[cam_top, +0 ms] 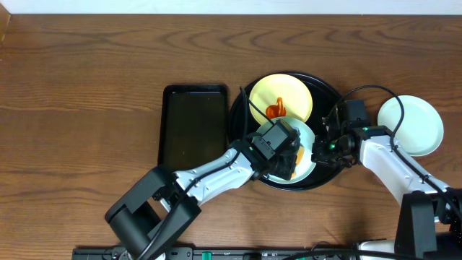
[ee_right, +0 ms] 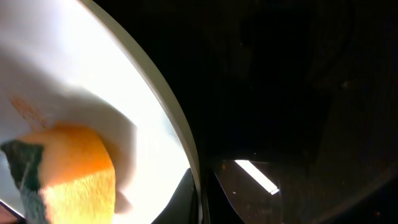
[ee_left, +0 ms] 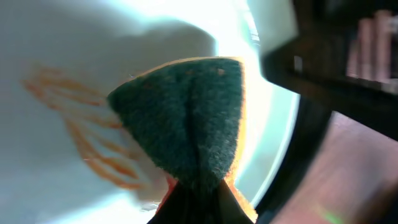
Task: Clean dirty plates on tray and stack at the side
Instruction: 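Wipe the held pale green plate with the sponge in the left gripper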
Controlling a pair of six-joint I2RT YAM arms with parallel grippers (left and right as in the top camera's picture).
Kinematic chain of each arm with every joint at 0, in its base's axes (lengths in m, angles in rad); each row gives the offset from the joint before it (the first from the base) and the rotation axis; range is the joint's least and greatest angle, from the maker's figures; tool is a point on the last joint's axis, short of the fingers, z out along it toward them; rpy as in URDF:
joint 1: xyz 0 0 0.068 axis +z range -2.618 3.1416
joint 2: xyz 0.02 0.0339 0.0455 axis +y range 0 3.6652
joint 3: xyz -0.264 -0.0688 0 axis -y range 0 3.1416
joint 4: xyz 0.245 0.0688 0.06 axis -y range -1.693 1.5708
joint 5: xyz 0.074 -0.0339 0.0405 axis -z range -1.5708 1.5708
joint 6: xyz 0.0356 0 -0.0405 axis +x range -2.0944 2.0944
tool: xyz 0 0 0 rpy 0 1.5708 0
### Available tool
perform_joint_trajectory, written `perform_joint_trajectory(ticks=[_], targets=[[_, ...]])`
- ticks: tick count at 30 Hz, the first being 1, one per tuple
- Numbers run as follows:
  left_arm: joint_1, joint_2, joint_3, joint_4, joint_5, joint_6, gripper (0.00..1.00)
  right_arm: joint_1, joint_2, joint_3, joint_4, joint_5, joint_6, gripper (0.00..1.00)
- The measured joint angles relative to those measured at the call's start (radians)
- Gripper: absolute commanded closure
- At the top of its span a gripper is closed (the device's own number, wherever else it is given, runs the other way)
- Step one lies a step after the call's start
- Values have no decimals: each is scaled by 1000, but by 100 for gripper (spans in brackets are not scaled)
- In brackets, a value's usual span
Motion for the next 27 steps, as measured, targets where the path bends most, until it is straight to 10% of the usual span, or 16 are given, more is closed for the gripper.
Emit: perform_joint_trajectory(ticks=[27], targets=[[131, 10, 3, -27, -153, -10, 92, 1, 0, 0, -16, -13, 7, 99]])
